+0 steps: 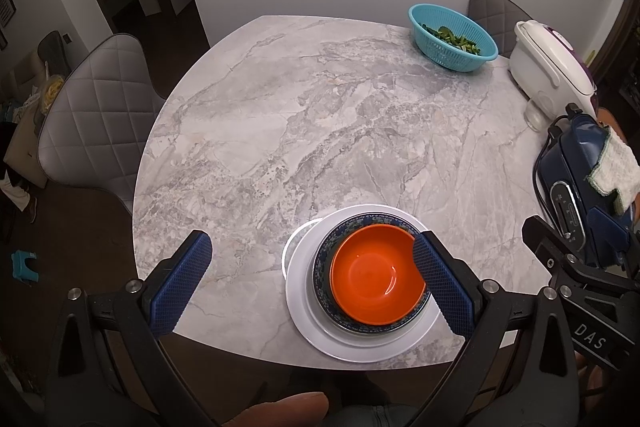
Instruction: Organize plates and bowls
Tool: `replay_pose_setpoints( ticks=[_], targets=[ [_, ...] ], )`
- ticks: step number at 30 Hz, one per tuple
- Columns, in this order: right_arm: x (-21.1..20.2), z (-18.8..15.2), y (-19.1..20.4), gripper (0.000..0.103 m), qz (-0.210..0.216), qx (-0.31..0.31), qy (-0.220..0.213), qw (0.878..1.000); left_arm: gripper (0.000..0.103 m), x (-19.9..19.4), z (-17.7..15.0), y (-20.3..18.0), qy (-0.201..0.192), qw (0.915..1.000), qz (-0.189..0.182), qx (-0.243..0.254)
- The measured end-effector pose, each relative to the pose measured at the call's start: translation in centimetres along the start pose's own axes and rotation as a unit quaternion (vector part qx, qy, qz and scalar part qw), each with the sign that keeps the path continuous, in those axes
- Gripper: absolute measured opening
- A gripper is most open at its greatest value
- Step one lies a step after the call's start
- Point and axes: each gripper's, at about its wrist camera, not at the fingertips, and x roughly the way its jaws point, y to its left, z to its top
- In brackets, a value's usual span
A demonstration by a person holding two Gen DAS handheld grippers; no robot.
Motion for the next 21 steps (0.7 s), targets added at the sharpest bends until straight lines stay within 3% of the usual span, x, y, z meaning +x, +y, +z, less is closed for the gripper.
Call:
replay_pose_setpoints(
  ticks=[21],
  targets=[
    [0.34, -0.1, -0.15, 0.103, 0.0, -0.001, 0.001, 1.0, 0.101, 0.41, 0.14, 0.09, 0.002, 1.0, -0.001, 0.002]
  ],
)
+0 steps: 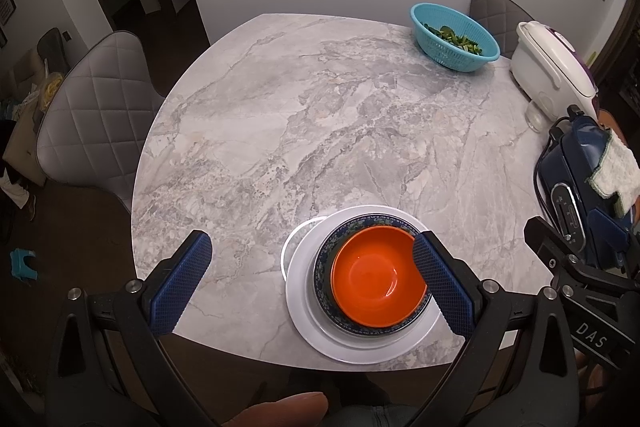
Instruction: Organize plates and bowls
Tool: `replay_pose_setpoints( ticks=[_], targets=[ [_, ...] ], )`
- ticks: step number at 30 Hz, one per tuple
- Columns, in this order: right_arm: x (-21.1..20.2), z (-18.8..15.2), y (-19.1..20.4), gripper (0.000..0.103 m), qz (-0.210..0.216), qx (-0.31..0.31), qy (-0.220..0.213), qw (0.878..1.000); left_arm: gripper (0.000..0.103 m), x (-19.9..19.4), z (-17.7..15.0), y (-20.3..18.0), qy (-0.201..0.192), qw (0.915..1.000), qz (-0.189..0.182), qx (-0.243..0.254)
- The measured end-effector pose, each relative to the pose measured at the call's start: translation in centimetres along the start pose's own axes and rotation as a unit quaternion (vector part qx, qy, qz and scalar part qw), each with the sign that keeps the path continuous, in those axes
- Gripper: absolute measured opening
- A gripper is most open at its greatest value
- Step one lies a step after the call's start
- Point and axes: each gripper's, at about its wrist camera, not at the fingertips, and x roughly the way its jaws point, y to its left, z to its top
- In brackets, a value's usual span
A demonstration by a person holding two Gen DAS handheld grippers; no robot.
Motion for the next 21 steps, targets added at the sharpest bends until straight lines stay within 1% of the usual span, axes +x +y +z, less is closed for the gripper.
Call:
replay_pose_setpoints(
  ticks=[21],
  targets=[
    [0.5, -0.13, -0.04, 0.103, 0.001, -0.001, 0.003, 1.0, 0.102, 0.12, 0.0, 0.1, -0.003, 1.0, 0.0, -0.006]
  ],
)
